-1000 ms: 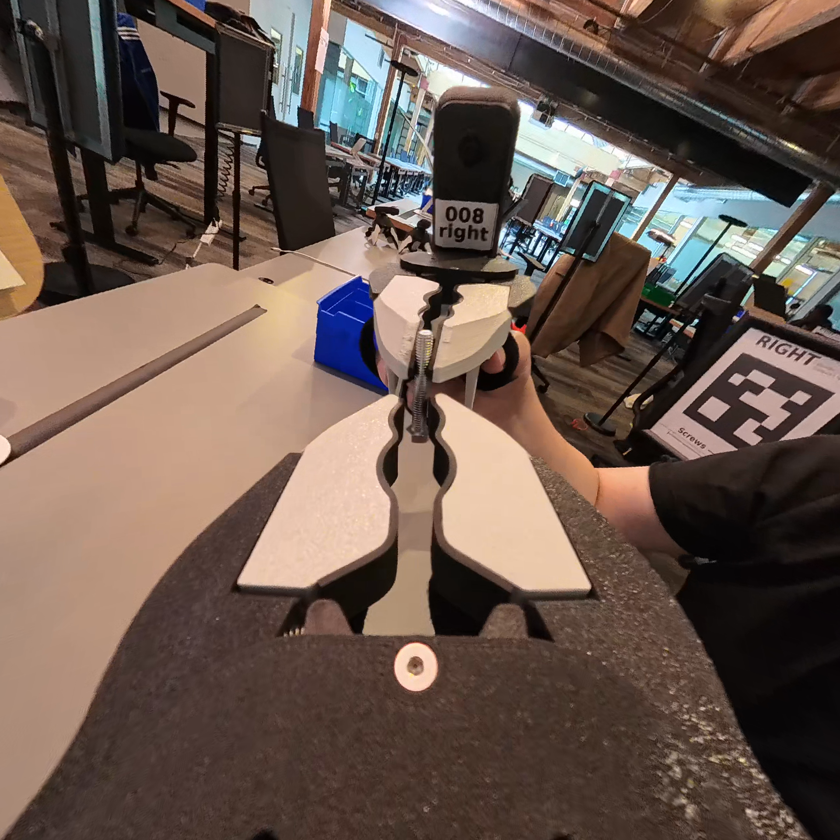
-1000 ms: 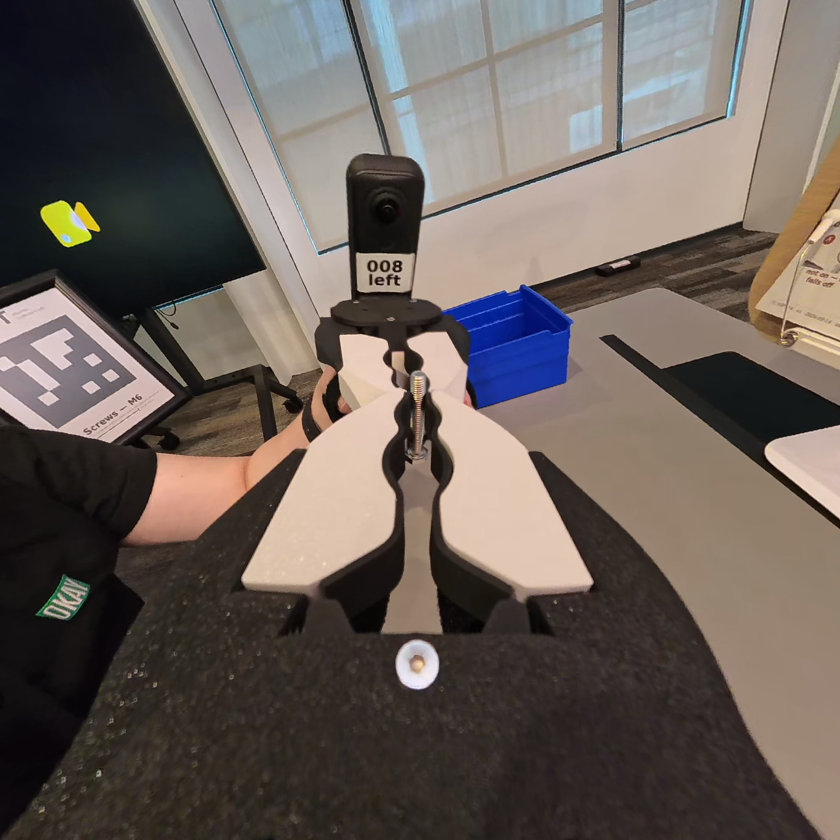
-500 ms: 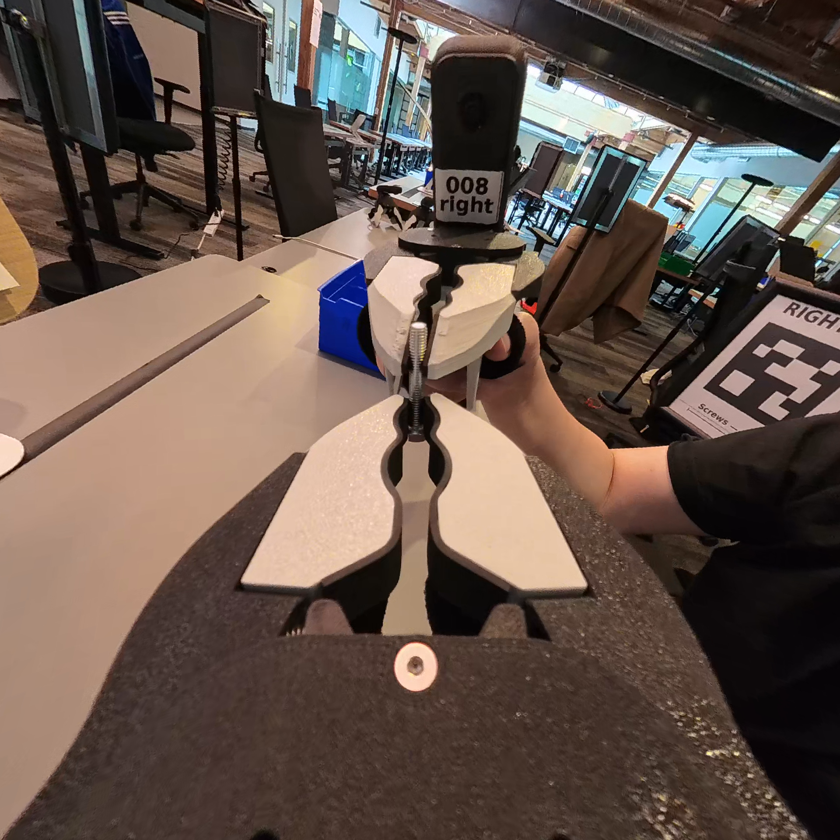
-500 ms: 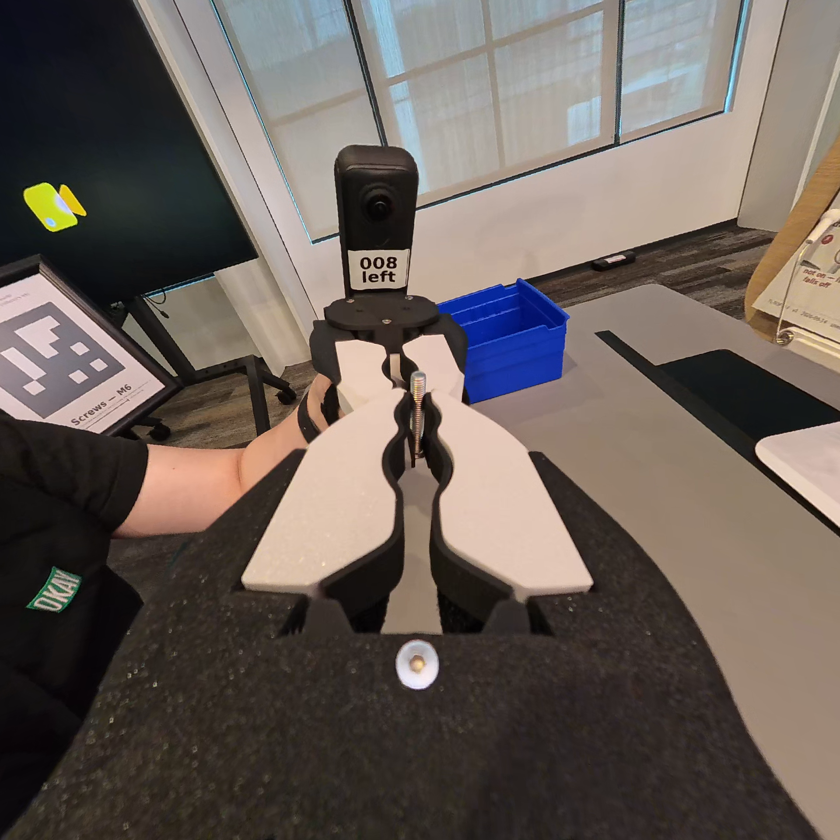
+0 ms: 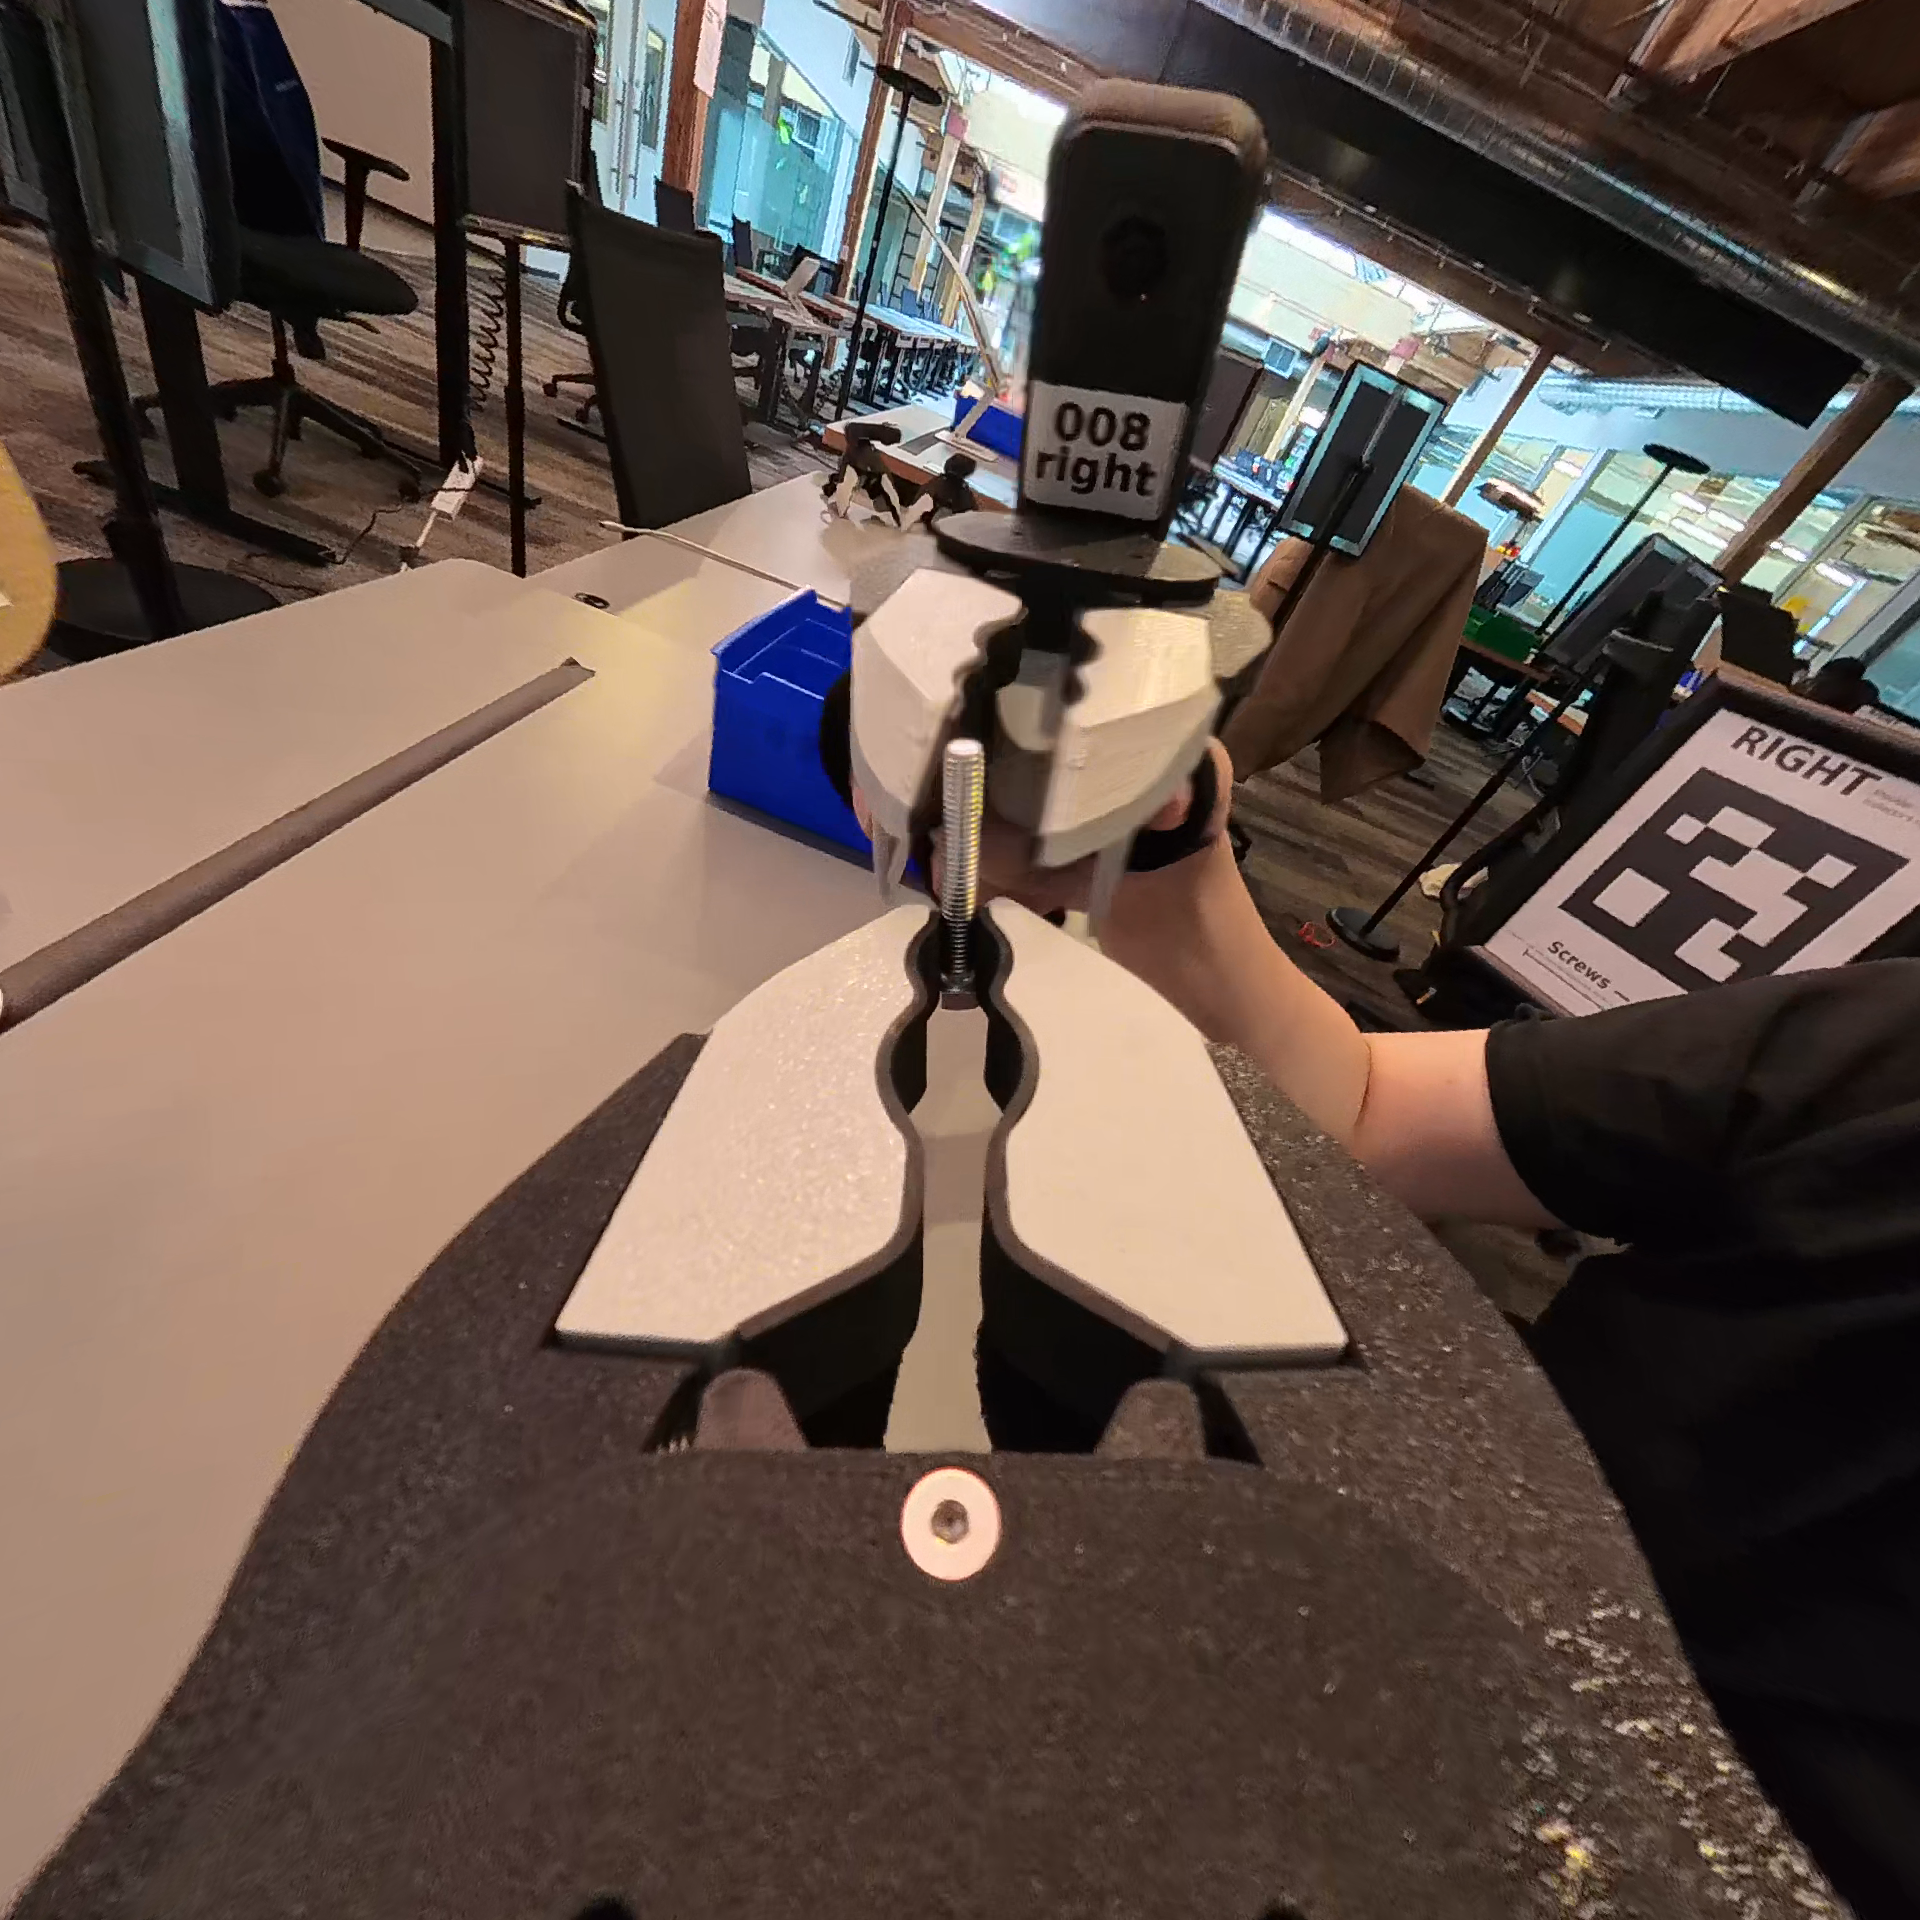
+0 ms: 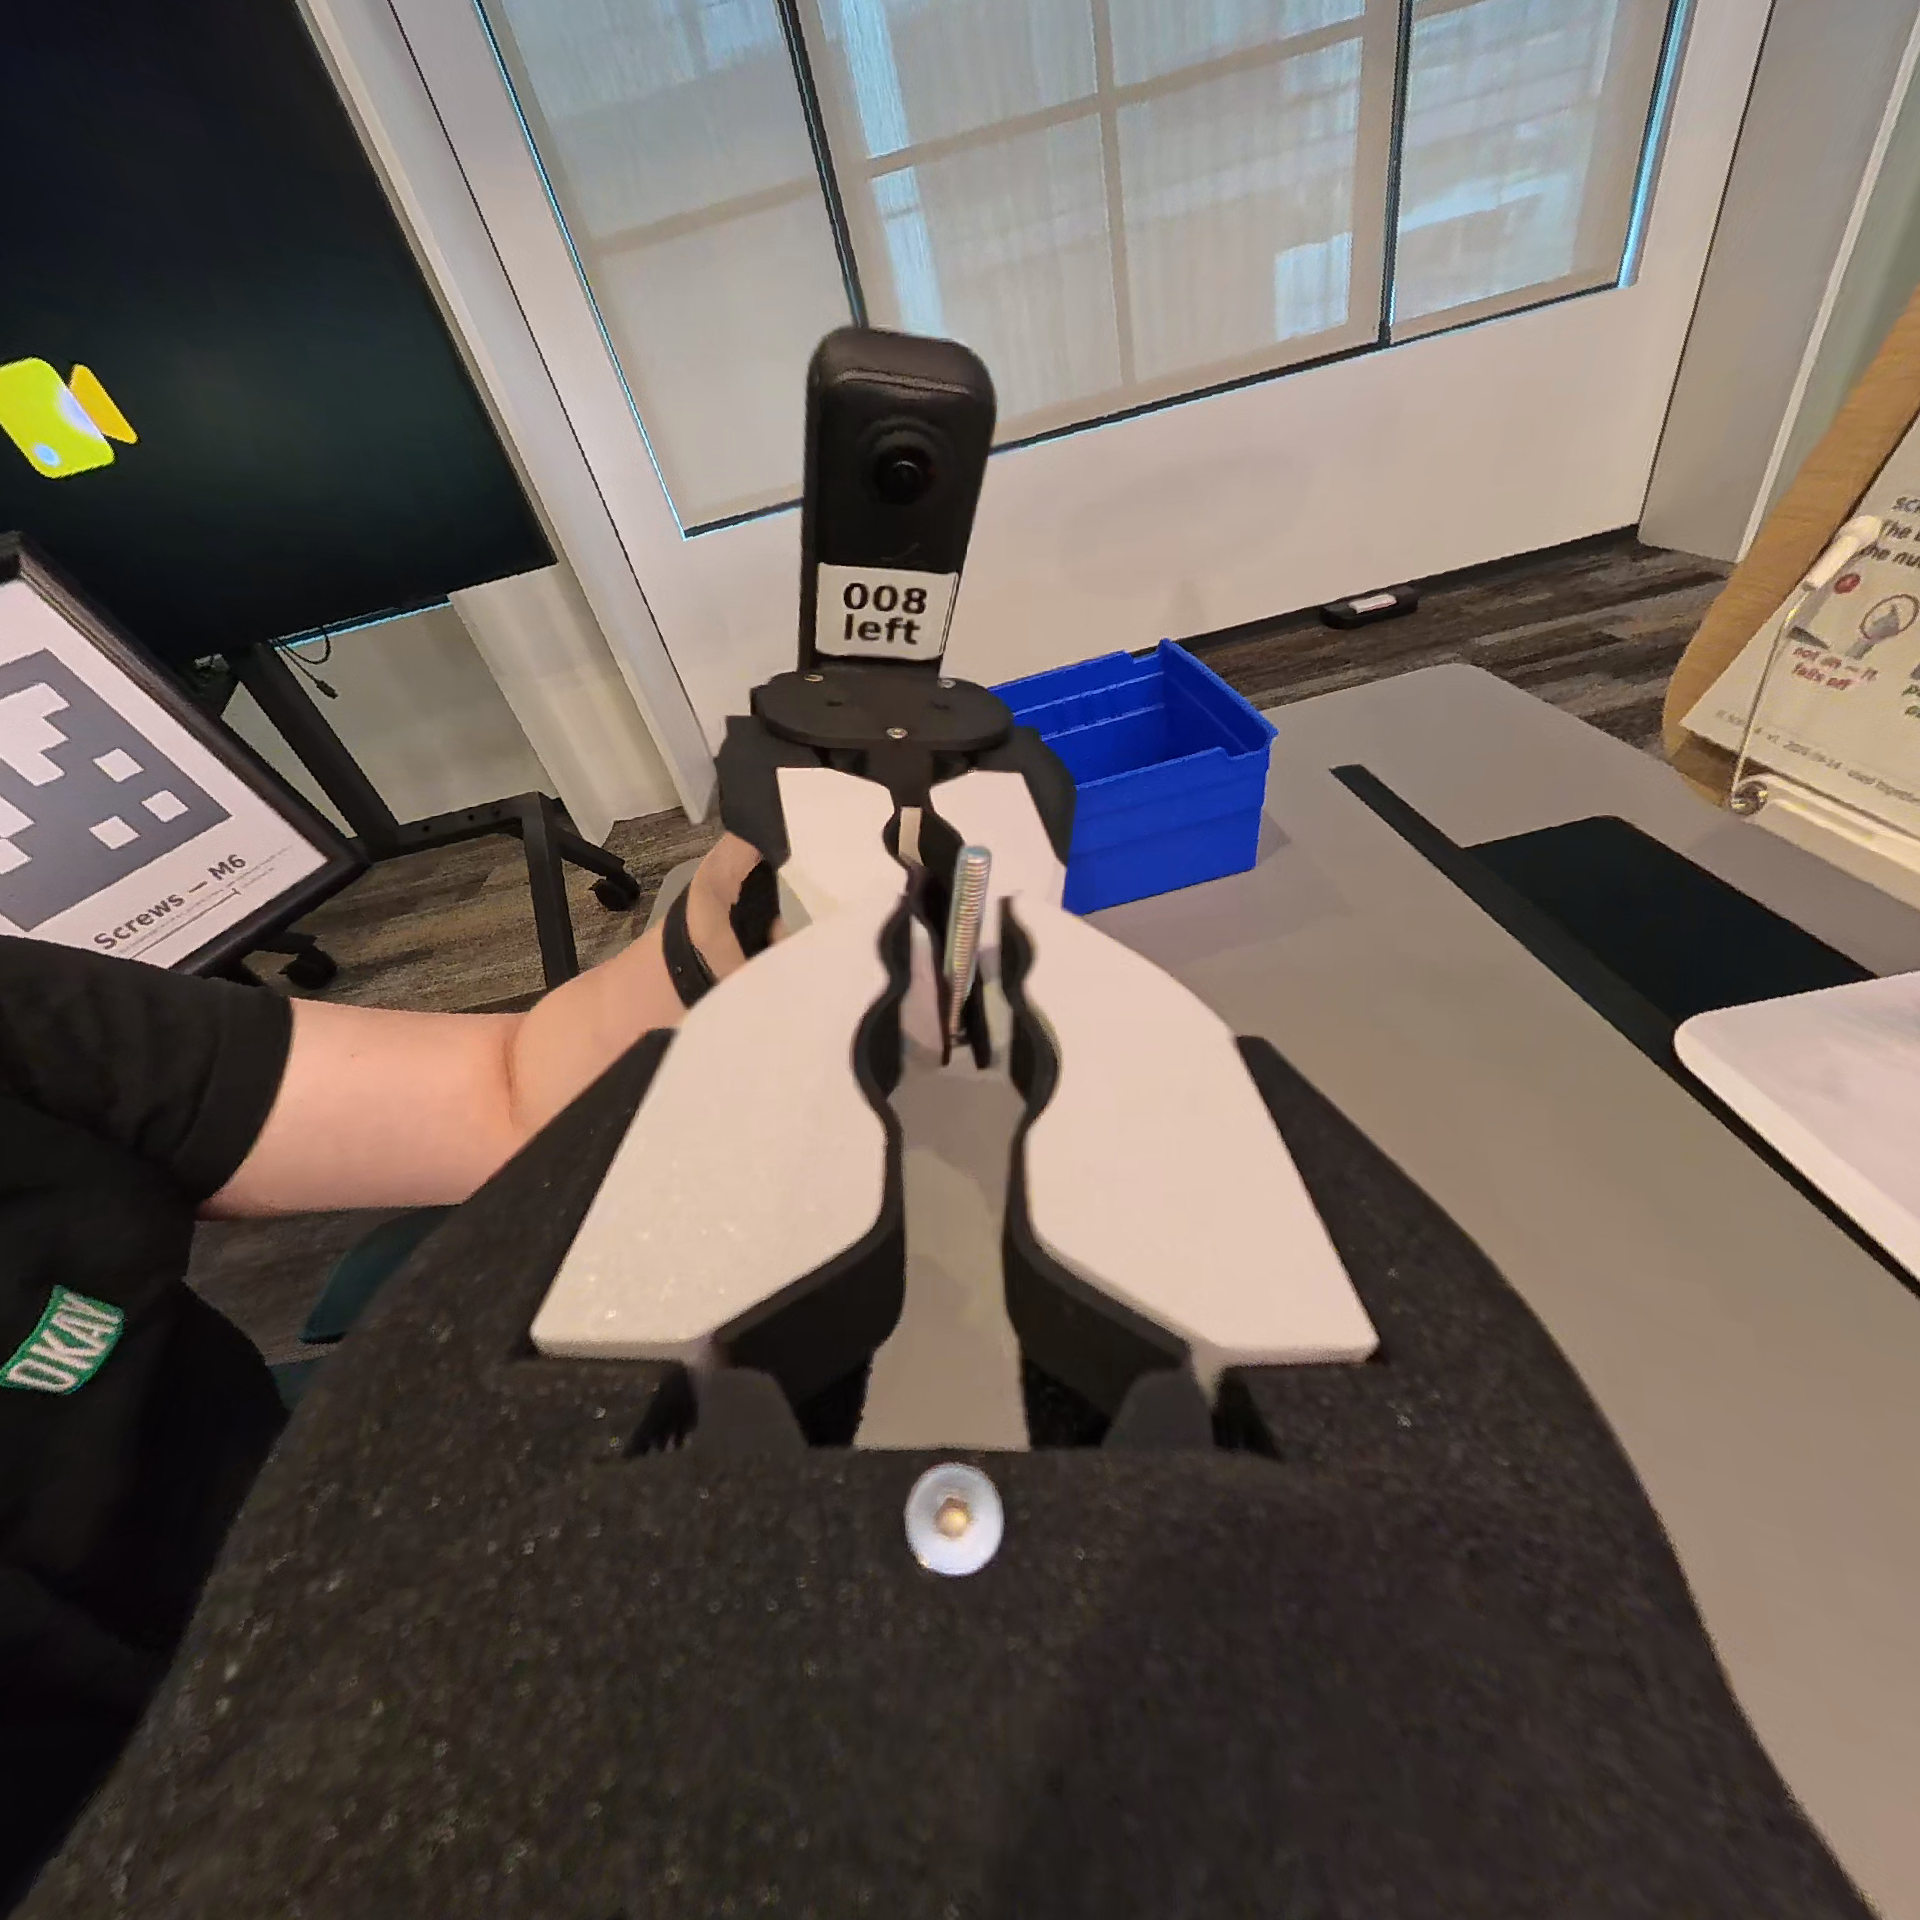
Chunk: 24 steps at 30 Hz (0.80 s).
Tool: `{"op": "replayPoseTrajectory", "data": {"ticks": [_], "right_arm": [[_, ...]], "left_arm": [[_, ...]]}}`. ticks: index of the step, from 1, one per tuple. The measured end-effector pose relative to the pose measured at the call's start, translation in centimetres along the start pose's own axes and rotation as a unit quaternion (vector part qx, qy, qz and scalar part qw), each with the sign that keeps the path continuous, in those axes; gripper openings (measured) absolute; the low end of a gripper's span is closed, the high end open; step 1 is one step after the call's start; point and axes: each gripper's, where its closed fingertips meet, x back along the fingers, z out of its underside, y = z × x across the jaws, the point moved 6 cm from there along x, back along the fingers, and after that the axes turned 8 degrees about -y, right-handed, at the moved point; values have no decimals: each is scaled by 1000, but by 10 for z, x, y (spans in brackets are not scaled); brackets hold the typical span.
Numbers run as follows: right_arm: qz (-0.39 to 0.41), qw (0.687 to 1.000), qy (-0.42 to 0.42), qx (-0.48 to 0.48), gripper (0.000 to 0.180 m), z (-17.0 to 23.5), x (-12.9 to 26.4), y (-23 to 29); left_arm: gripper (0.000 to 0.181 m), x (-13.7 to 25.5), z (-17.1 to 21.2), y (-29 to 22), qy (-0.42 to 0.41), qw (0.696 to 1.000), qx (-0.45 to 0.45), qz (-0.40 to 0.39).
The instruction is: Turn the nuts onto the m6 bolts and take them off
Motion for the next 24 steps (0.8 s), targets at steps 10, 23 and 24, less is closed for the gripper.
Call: {"op": "replayPoseTrajectory", "data": {"ticks": [10, 23, 24], "right_arm": [[21, 970, 212, 116, 20, 65, -2, -28], [-87, 866, 445, 212, 14, 191, -56, -25], [-83, 866, 448, 208, 16, 191, -57, -27]], "left_arm": [[5, 78, -31, 32, -8, 978, -87, -187], [5, 108, -30, 40, 40, 964, -110, -240], [5, 107, -28, 39, 45, 965, -108, -235]]}}
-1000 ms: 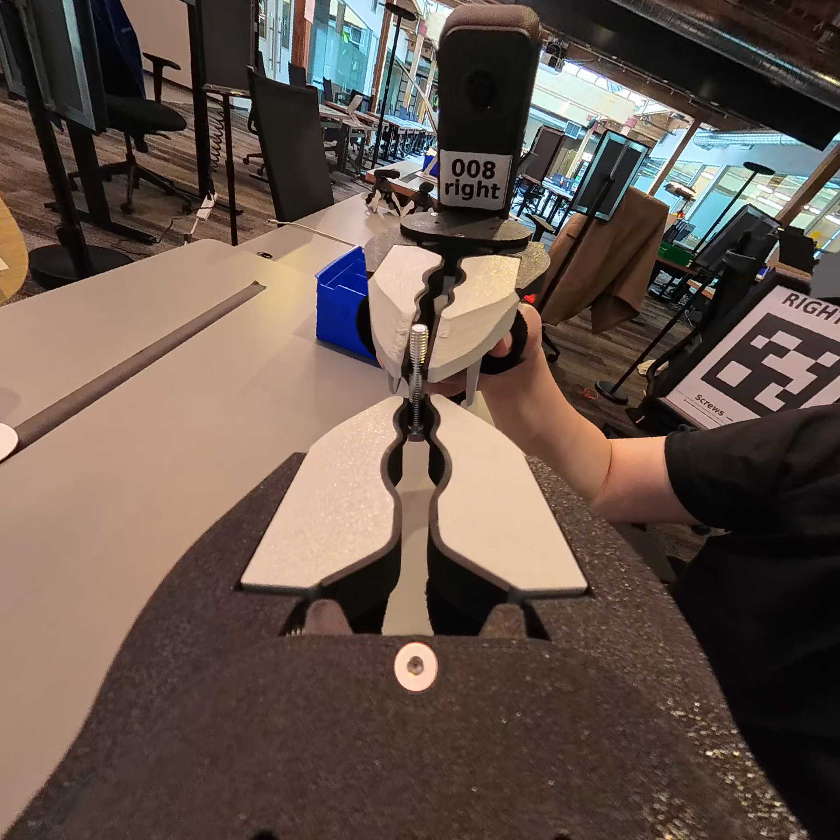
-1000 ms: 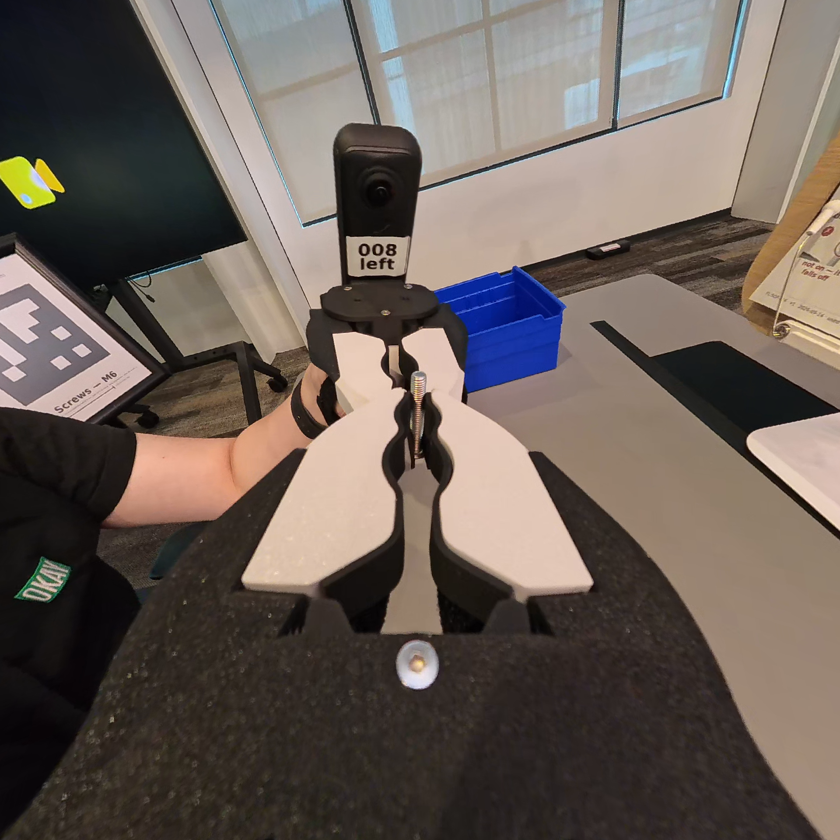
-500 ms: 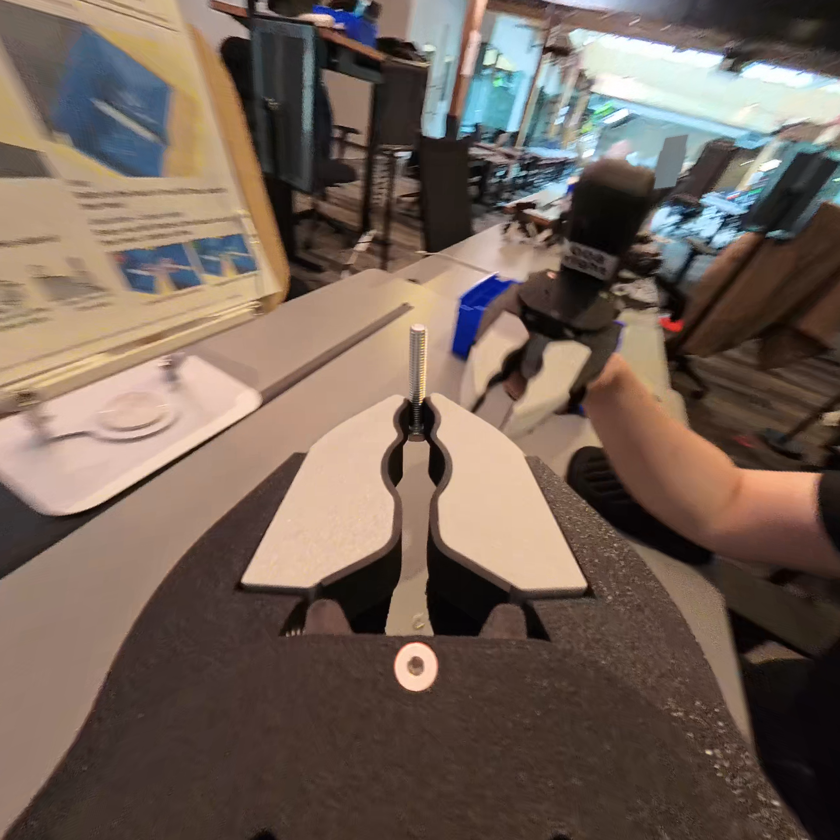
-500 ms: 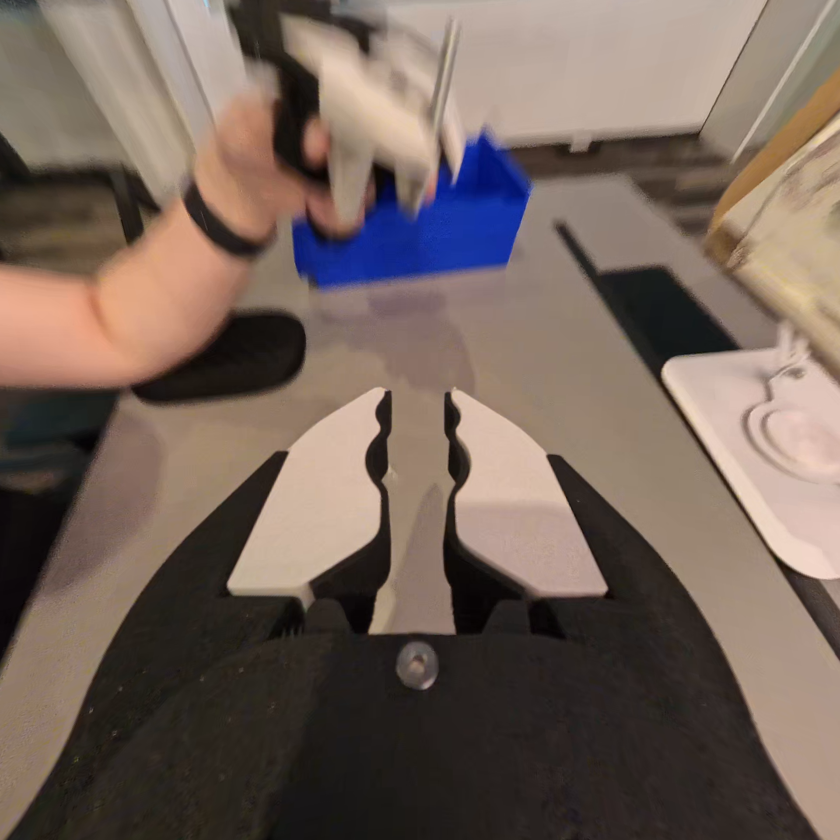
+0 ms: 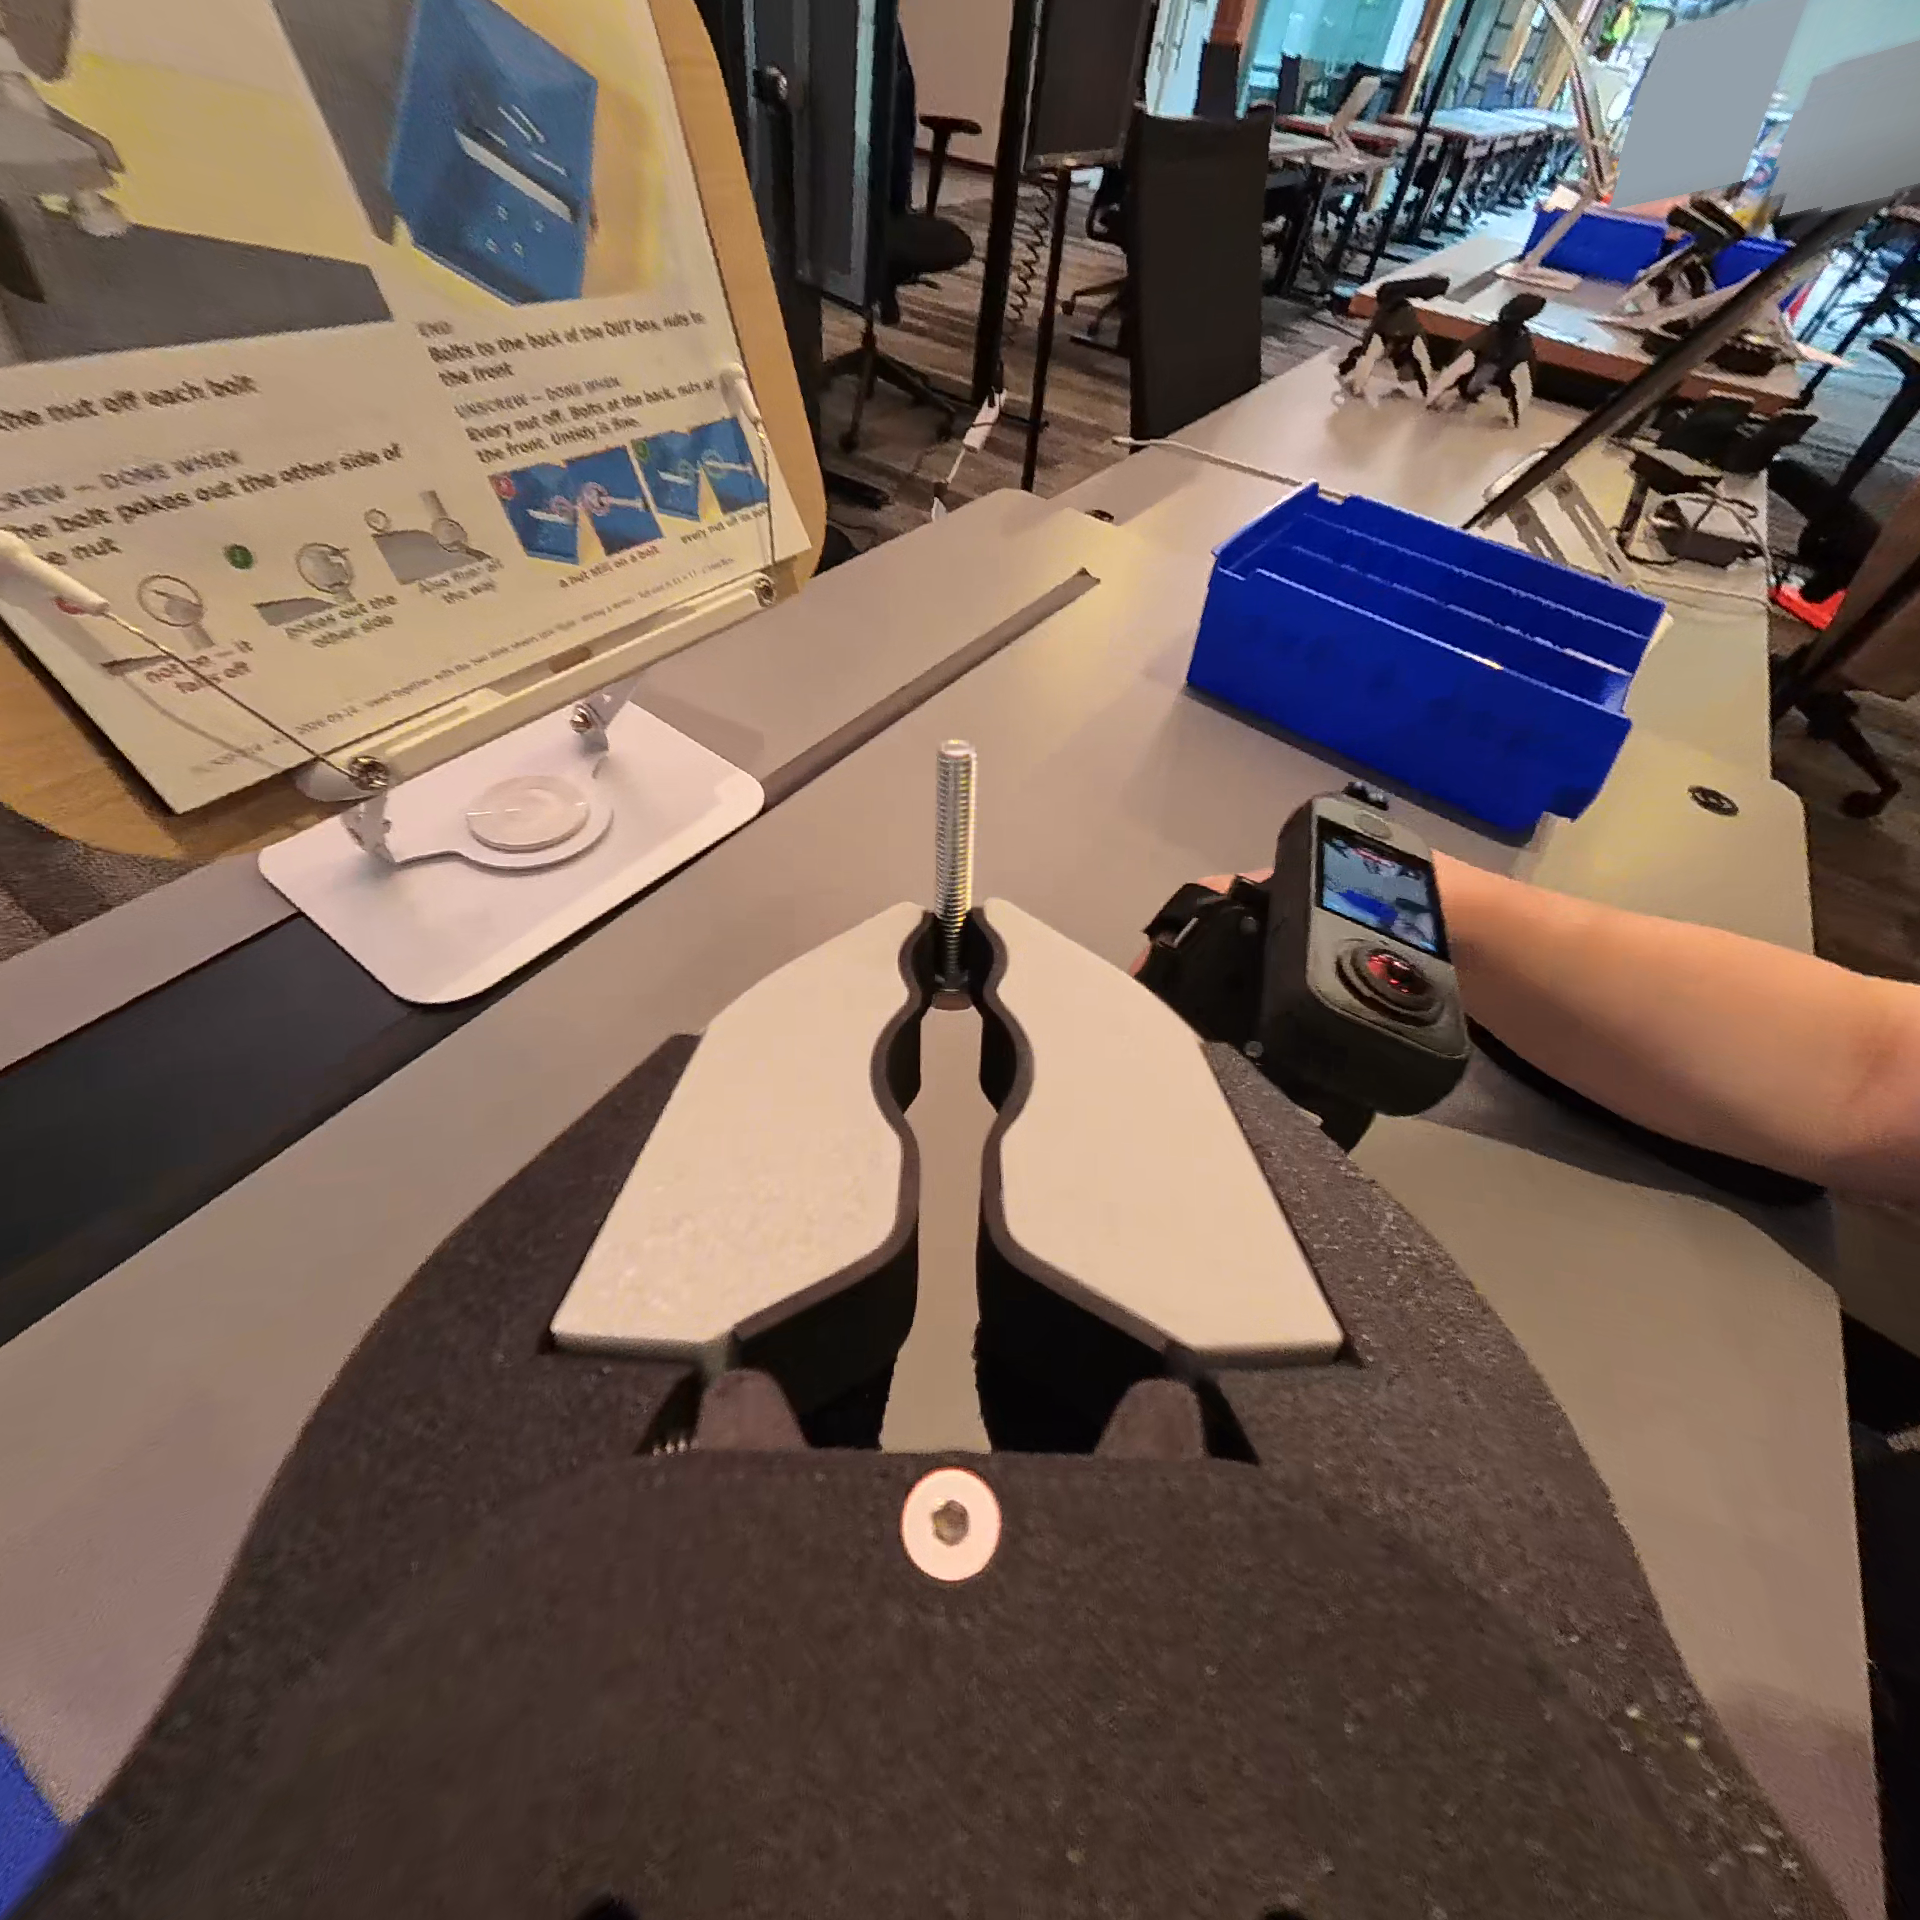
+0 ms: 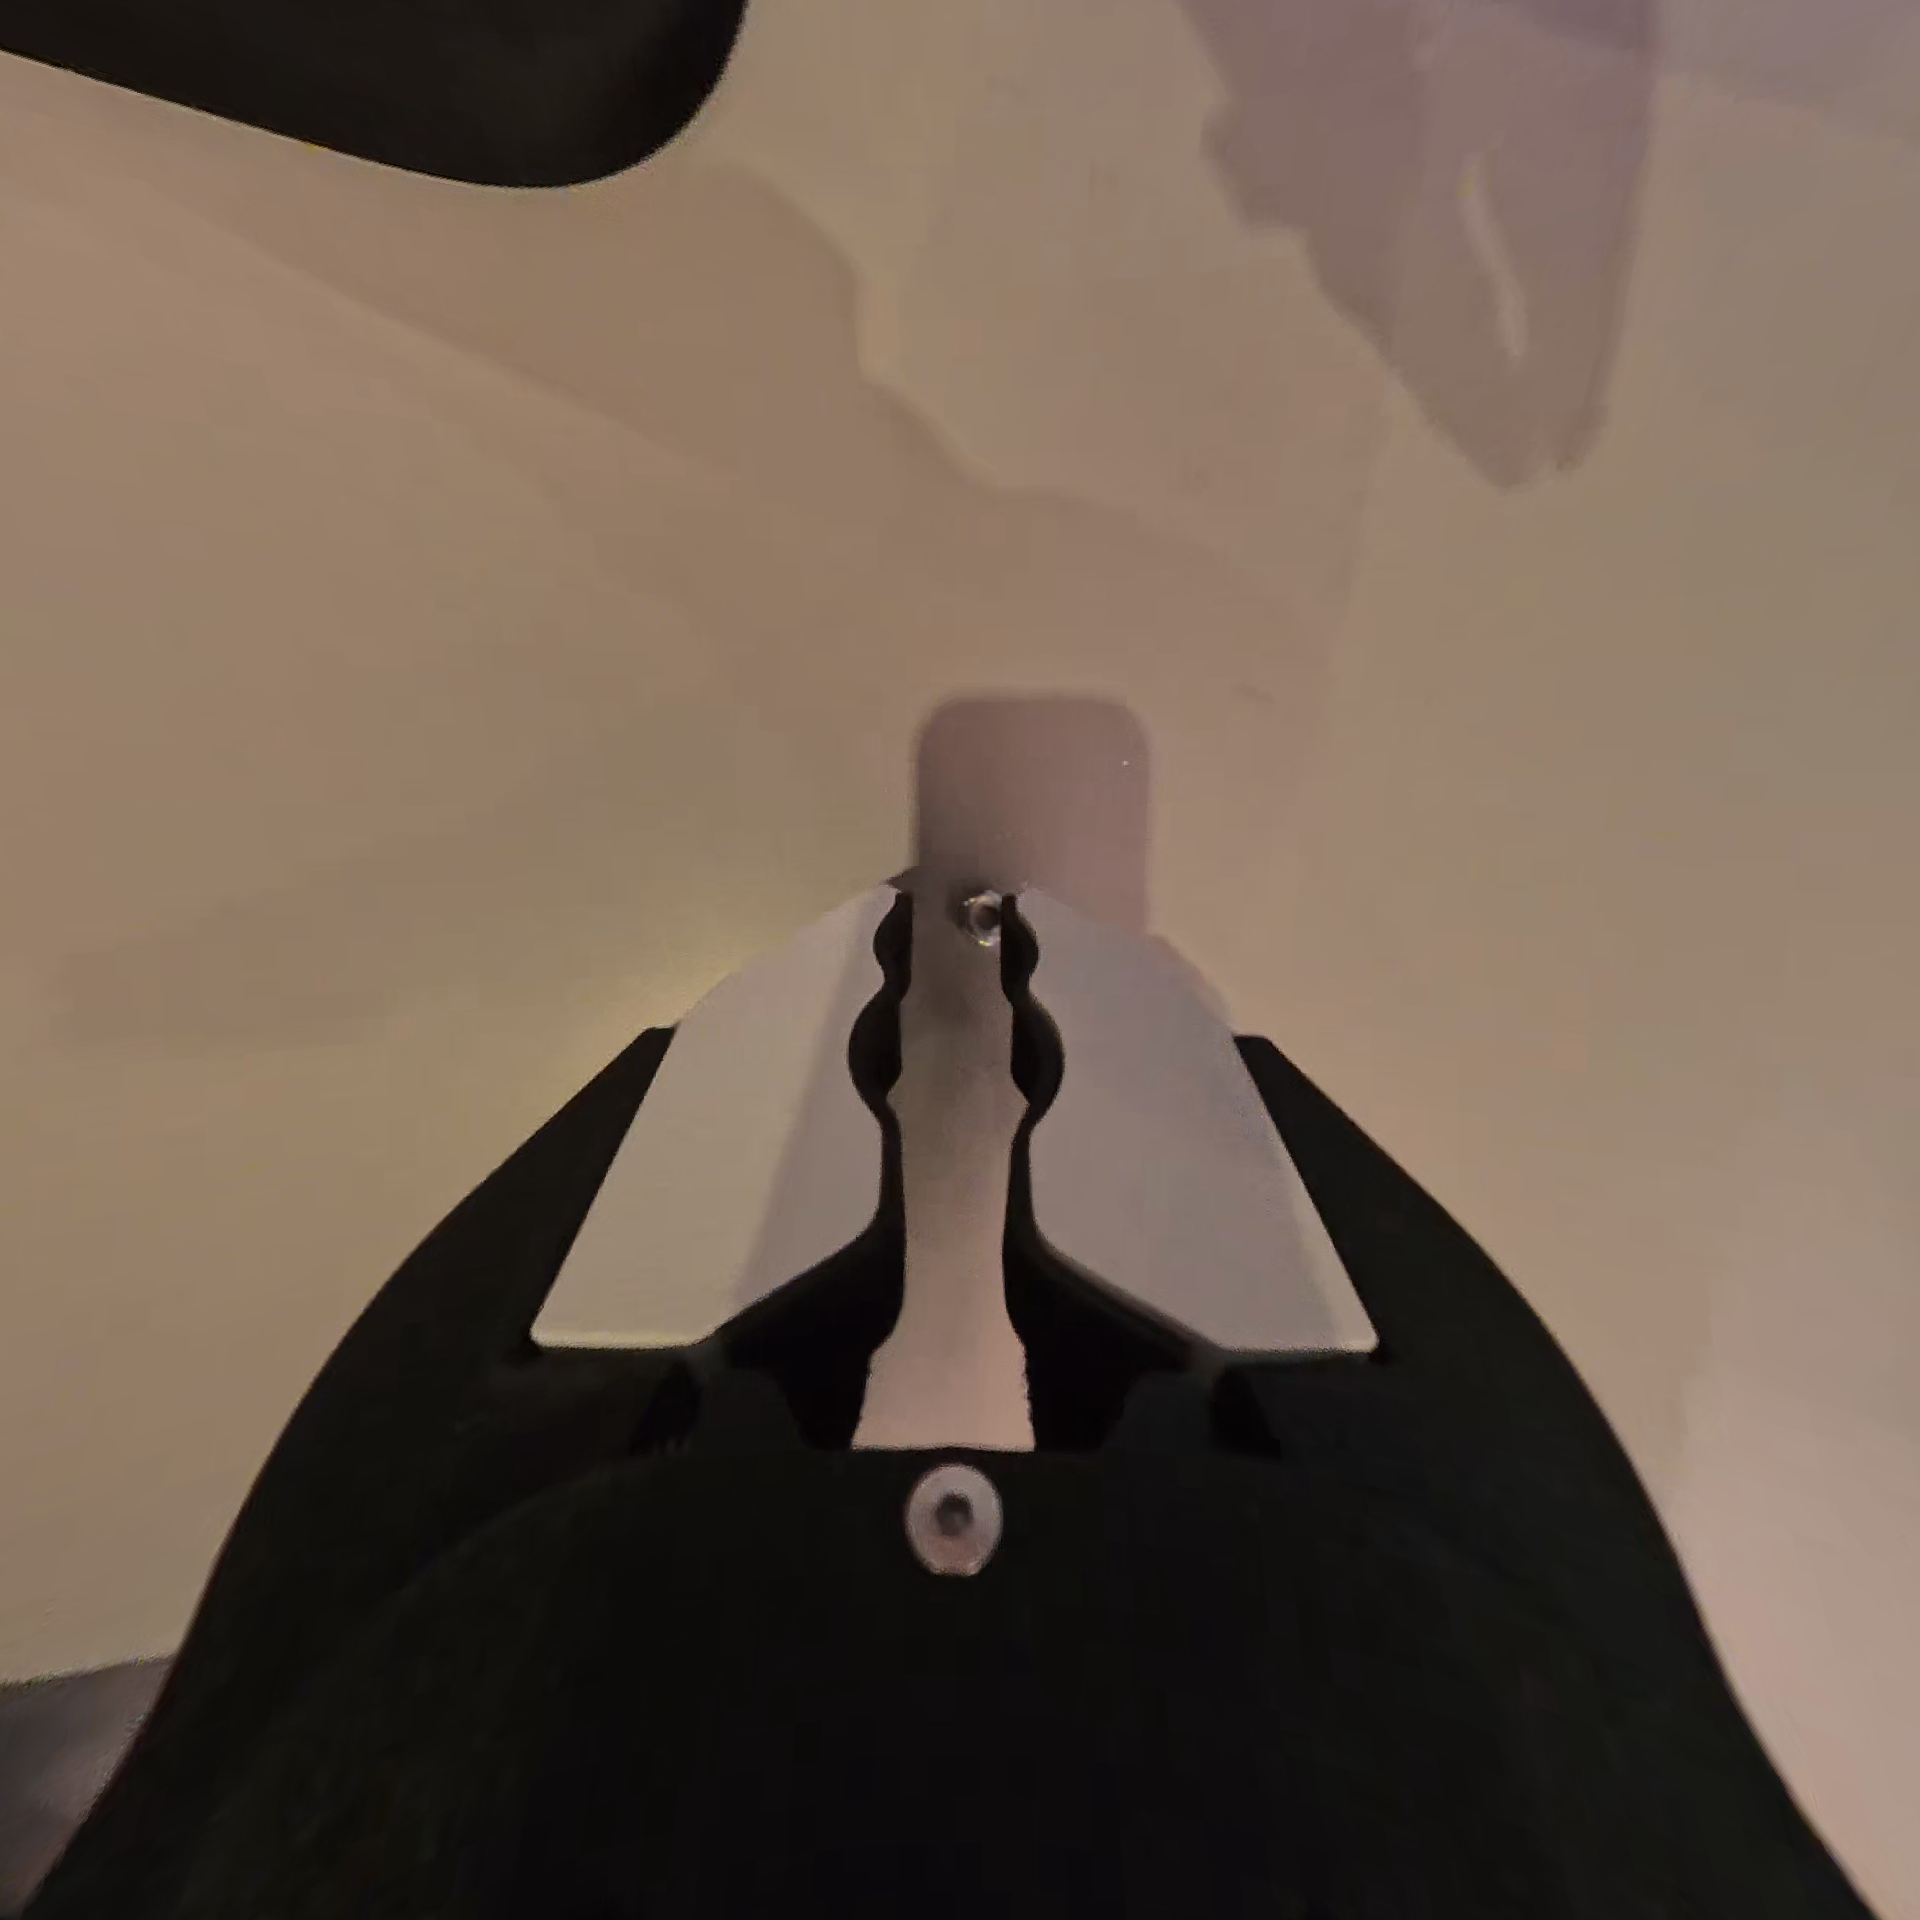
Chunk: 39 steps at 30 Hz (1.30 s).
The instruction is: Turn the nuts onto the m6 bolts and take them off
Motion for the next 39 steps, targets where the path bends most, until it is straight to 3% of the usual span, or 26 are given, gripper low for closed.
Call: {"op": "replayPoseTrajectory", "data": {"ticks": [33, 36, 39], "right_arm": [[-26, 999, 10, -25, 9, 11, -15, -10], [-4, 999, -31, -29, 9, 4, 7, -15], [41, 989, -133, -55, 10, -18, 62, -22]], "left_arm": [[5, -12, 6, -8, 19, 999, 14, 41], [5, -17, 16, -1, 44, 999, 5, 27], [5, -29, 29, 0, 73, 997, 1, 40]]}}
